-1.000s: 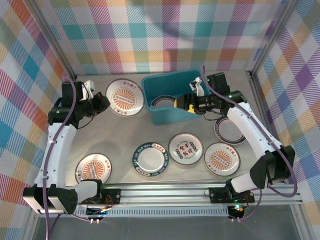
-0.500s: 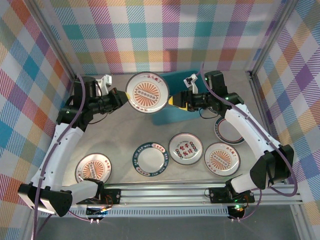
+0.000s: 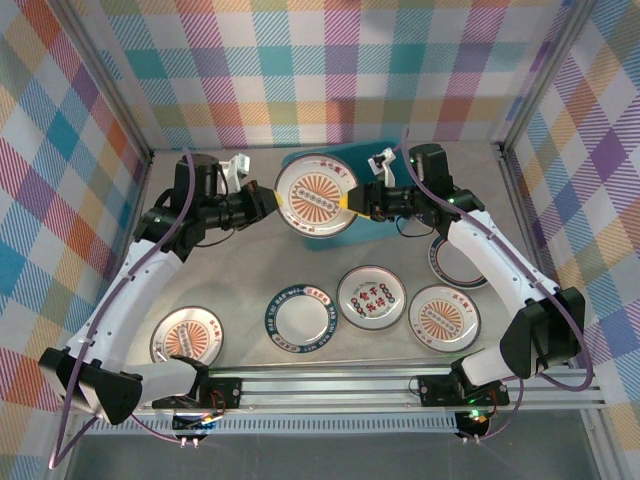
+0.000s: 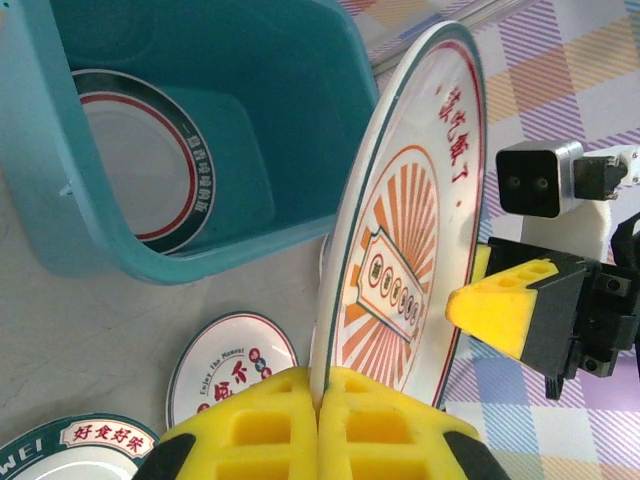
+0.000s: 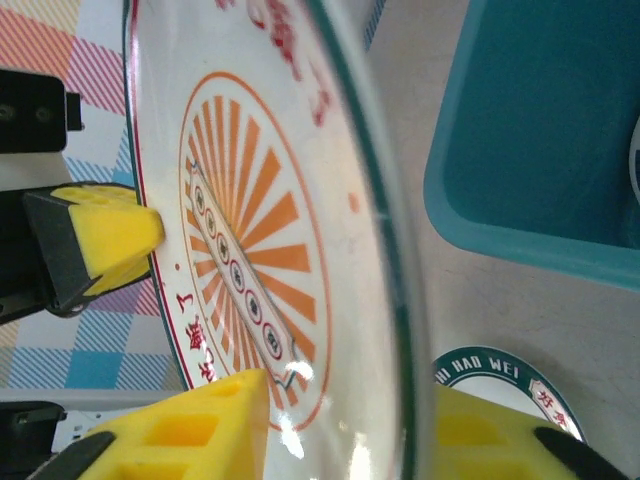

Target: Place the plates into the plastic bin on the countertop

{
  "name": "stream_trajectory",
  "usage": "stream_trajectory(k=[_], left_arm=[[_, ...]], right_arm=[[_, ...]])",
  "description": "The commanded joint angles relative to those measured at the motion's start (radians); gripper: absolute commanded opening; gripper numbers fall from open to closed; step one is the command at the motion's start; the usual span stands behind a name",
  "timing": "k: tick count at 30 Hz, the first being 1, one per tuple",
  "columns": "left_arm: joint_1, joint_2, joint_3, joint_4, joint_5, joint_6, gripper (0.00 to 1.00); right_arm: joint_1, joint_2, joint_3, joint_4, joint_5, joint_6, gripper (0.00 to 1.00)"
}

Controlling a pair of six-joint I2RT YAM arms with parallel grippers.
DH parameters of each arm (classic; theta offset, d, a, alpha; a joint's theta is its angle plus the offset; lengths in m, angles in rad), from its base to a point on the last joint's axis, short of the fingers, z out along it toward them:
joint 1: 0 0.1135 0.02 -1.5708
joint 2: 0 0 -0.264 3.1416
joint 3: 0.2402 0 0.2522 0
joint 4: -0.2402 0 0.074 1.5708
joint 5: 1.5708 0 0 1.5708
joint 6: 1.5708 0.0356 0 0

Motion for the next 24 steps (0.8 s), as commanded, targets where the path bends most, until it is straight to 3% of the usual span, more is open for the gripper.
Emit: stream_trajectory(k=[1,8,13,19,22,24], left_arm=[[-0.015,-0.001,0.015,0.047,-0.009,0.011,0.00],[-0.028,0.011,0.016,0.002,-0.043,0.043,0.00],[-0.034,0.031,0.025,-0.035,-0.058,0.070,0.03],[-0.032,0.050,0.095,-0.091,-0.126,0.139,0.60],[-0.031,0.030,0.111,-0.079,-0.195,0.167,0.79],[-0.025,0.018,0.124,-0.083,-0.258,0.184,0.84]], right_arm=[[0.007,-0.011,-0.019,0.036,0.005,0.004,0.30],[0.007,-0.010,-0.032,0.033,0.030,0.002,0.11],[0.006,-0.002,-0.036,0.031,0.038,0.000,0.07],[0.006,0.023,-0.013,0.041,0.052,-0.005,0.04],[0.000,0.057,0.053,0.010,0.057,-0.035,0.02],[-0.003,0.091,0.125,-0.051,0.084,-0.076,0.02]])
